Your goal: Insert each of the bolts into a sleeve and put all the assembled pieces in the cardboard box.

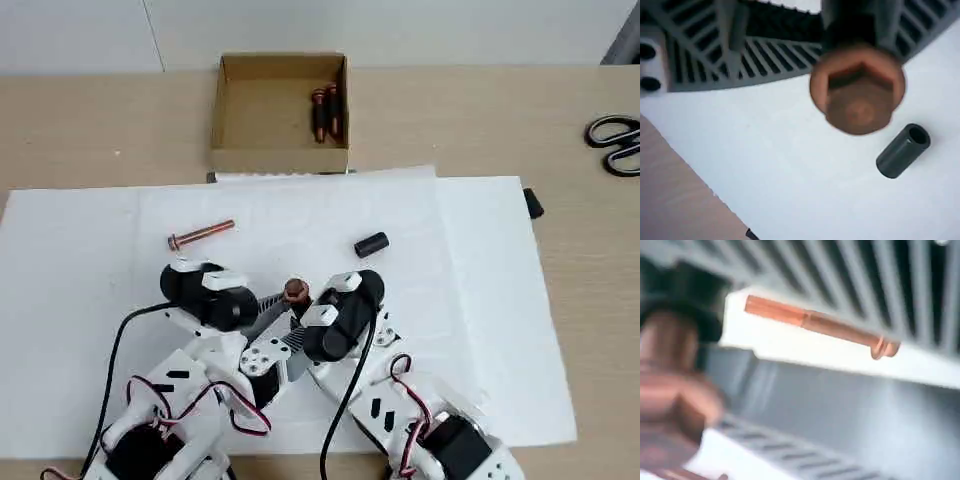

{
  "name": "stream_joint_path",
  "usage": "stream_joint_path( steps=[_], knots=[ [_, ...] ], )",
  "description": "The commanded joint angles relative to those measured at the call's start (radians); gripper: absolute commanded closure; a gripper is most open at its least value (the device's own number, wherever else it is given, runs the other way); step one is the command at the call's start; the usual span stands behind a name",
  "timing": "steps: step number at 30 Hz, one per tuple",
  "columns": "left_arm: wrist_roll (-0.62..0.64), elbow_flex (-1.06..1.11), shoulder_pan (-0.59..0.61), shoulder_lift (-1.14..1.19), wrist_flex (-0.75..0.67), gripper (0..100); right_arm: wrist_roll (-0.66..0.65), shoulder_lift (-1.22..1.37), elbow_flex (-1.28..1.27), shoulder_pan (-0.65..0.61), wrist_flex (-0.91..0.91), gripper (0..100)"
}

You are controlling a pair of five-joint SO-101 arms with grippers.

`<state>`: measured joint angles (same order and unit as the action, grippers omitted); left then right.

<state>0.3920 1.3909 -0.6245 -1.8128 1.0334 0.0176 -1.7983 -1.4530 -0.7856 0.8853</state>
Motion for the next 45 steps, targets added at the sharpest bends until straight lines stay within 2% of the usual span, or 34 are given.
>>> stream_joint_path(
  steps=[1,7,16,22,26,29,32,36,41,45],
  knots=[
    [-0.028,0.013,0.021,-0.006,0.003,82,-0.008,-0.015,0.037,0.018,-0.031,99.7],
    [-0.126,0.013,0.091,-0.006,-0.017,82,-0.008,-0.016,0.037,0.018,-0.025,99.7],
    [-0.132,0.07,0.104,-0.006,-0.018,82,-0.005,-0.016,0.006,0.018,-0.033,99.7],
    [-0.157,0.156,0.147,-0.006,-0.02,92,-0.008,-0.016,0.011,0.018,-0.035,99.7],
    [-0.285,0.183,0.247,-0.006,-0.078,99,-0.005,-0.016,0.011,0.018,-0.035,99.7],
    [-0.336,0.229,0.345,-0.006,-0.146,99,-0.005,-0.016,0.012,0.018,-0.035,99.7],
    [-0.339,0.282,0.434,-0.006,-0.198,99,-0.005,-0.016,0.012,0.022,-0.035,99.7],
    [-0.333,0.289,0.491,-0.006,-0.196,99,-0.005,-0.016,0.012,0.038,-0.041,99.7],
    [-0.327,0.288,0.459,-0.006,-0.198,99,-0.005,-0.016,0.011,0.047,-0.041,99.7],
    [-0.25,0.288,0.391,-0.006,-0.199,99,-0.005,-0.016,0.006,0.047,-0.038,99.7]
  ],
)
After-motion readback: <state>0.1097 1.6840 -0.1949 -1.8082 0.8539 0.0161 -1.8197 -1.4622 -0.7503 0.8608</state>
